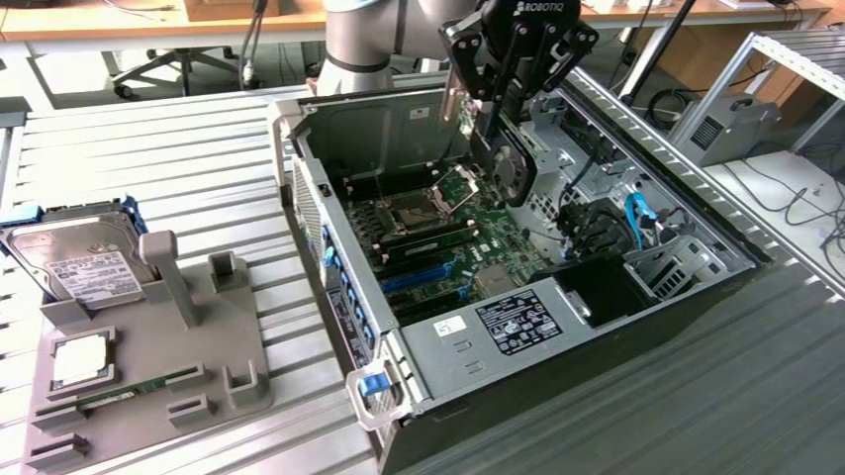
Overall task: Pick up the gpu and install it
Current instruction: 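Pick up the gpu and move the gpu toward the slot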
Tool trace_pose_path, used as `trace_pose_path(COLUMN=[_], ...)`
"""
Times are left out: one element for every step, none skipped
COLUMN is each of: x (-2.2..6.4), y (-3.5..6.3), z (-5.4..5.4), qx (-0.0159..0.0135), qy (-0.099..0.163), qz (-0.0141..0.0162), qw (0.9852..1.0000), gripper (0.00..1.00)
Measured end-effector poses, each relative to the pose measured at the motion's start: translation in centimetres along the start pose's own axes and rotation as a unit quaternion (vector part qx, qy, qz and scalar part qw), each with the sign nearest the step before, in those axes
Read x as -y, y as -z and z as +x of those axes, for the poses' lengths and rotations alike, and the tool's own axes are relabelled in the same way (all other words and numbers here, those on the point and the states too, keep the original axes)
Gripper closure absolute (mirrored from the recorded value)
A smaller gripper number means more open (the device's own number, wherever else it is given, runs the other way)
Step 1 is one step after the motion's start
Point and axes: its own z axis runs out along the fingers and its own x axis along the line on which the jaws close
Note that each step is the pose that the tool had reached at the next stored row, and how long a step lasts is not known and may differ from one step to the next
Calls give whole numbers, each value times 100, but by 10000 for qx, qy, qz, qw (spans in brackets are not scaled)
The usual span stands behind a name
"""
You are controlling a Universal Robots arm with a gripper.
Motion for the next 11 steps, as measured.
trace_pose_path(x=[-1,-2,-4,-4,-5,-7,-8,-8,-10,-11,-12], y=[-1,-1,-2,-3,-4,-4,-5,-6,-6,-7,-8], z=[-13,-26,-45,-56,-71,-84,-97,-110,-128,-140,-159], qx=[0,0,0,0,1,1,1,1,1,1,1], qy=[0,0,0,0,0,0,0,0,0,1,1], qz=[1,3,4,5,7,9,10,11,13,14,17], qw=[10000,10000,10000,10000,10000,10000,10000,10000,10000,10000,10000], gripper=[74,74,74,74,74,74,74,74,74,74,74])
